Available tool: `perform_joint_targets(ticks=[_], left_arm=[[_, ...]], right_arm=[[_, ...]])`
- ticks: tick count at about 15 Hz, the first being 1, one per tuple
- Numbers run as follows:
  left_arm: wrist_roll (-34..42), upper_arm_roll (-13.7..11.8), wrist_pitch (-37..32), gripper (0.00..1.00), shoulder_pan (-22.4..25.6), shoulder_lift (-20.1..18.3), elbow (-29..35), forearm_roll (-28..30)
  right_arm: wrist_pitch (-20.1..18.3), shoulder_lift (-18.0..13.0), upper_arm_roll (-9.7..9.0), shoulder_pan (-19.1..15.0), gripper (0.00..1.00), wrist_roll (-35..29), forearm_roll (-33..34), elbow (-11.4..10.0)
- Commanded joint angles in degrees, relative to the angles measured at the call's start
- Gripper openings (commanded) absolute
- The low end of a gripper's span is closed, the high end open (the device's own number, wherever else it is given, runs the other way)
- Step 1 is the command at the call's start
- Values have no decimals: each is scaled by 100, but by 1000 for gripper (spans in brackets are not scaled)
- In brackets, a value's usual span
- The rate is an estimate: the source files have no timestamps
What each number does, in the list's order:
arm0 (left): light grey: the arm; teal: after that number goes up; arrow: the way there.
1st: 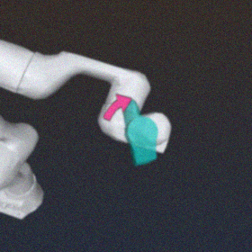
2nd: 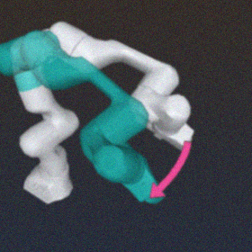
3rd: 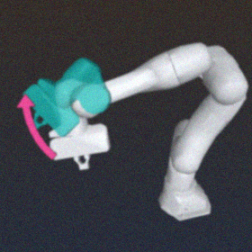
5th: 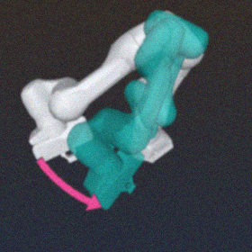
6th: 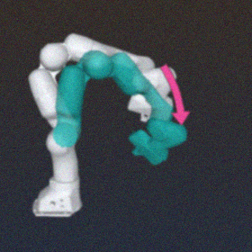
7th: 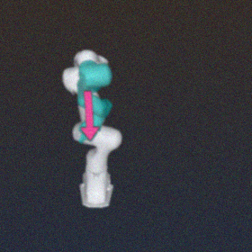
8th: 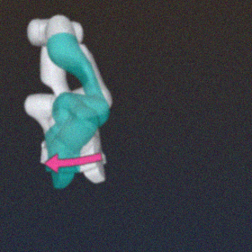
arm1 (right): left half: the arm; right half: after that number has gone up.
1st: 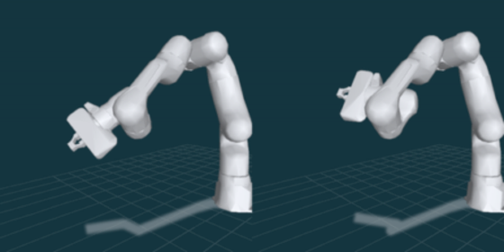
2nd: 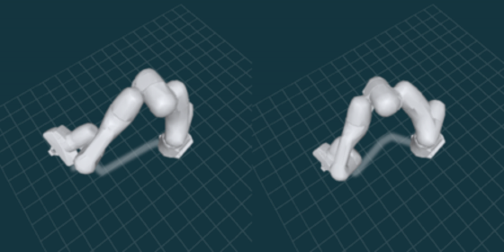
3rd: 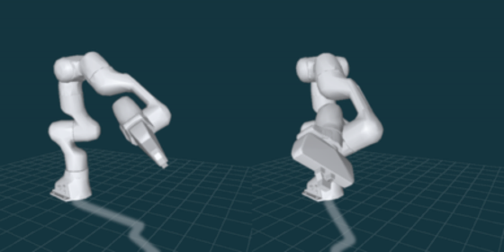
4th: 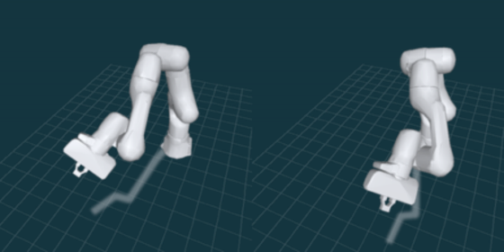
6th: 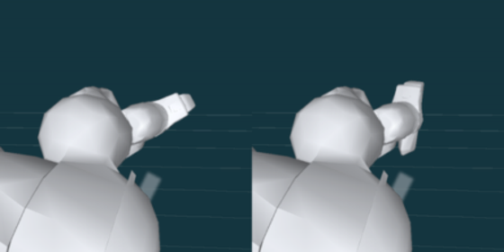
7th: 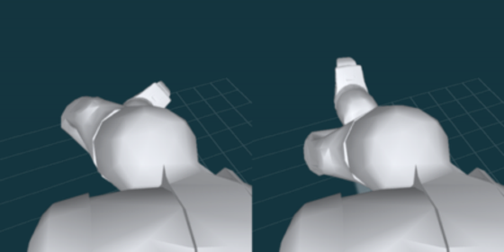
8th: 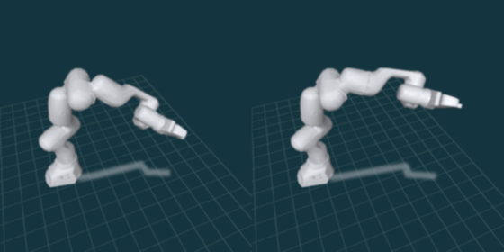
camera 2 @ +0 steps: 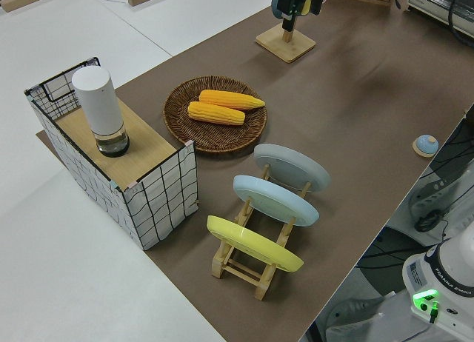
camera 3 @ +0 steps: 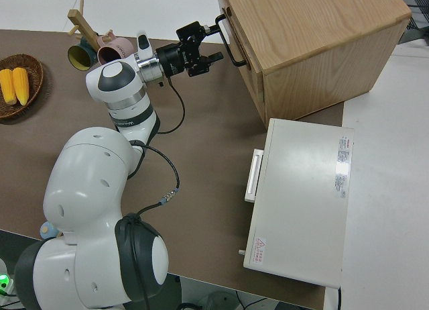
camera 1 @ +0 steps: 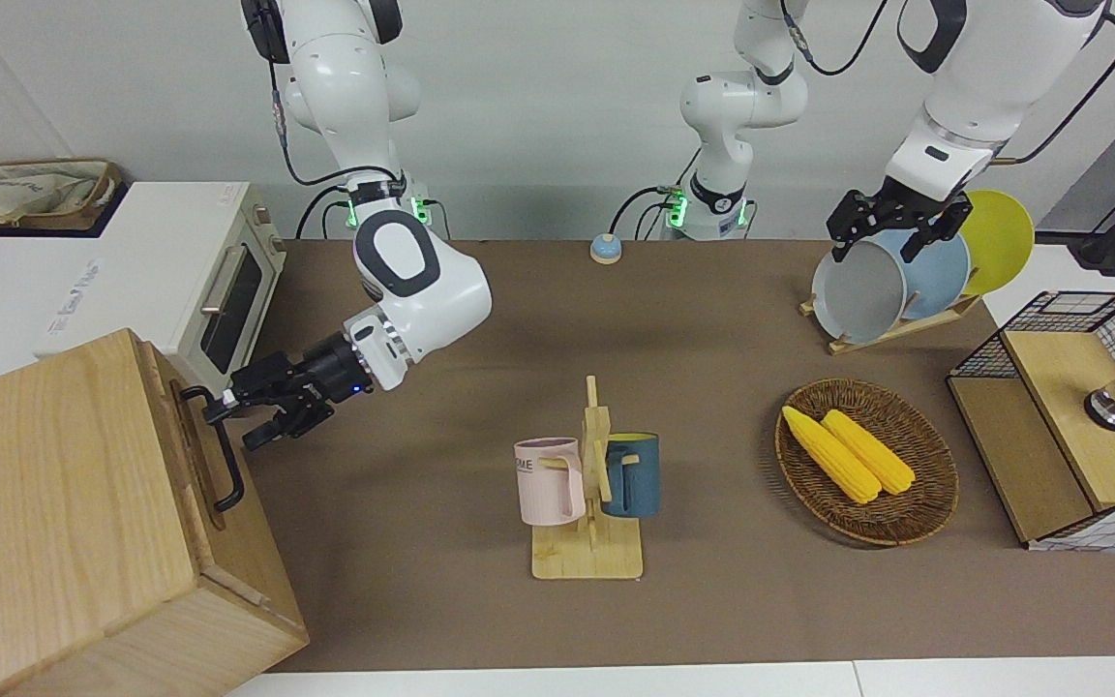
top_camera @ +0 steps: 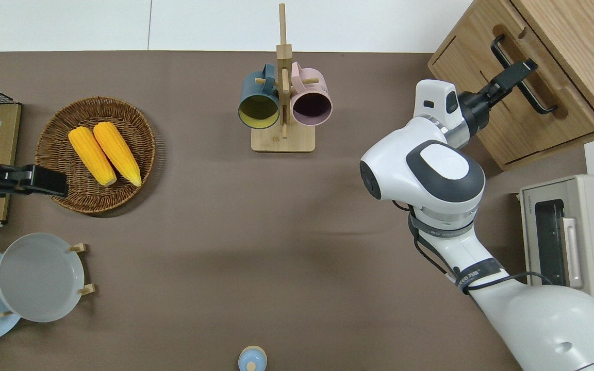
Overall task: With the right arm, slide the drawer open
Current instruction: 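Close the right gripper on the black drawer handle, then pull the handle toward the robot with the right gripper, sliding the drawer out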
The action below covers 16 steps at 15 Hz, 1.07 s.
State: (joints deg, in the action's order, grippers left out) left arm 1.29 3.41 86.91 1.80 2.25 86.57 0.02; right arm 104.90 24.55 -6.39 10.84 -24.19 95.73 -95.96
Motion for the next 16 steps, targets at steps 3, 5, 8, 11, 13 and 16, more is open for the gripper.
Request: perform_joint_targets(ticks=[3,5,8,11,13,16], left_arm=[[55,37,-113,993,22,65,-149,-98],[55,37,-113,993,22,65,-149,-98],[55,37,-113,993,22,65,-149,-98],[55,37,-113,993,22,65,-140,-98],[55,37,-113,993,22,65,-149,-98],[55,37,-113,993,22,65,-140,-98]], right_arm=[[461,85,270,-64,846,-156,350,42],[426,85,270,-38,541,-139,342,42],[382,112,270,24,139,-130,333,42],[373,112,270,50,0,-95,333,42],[365,112,270,50,0,-95,333,42],[304,112,270,120,0,-77,324,42]])
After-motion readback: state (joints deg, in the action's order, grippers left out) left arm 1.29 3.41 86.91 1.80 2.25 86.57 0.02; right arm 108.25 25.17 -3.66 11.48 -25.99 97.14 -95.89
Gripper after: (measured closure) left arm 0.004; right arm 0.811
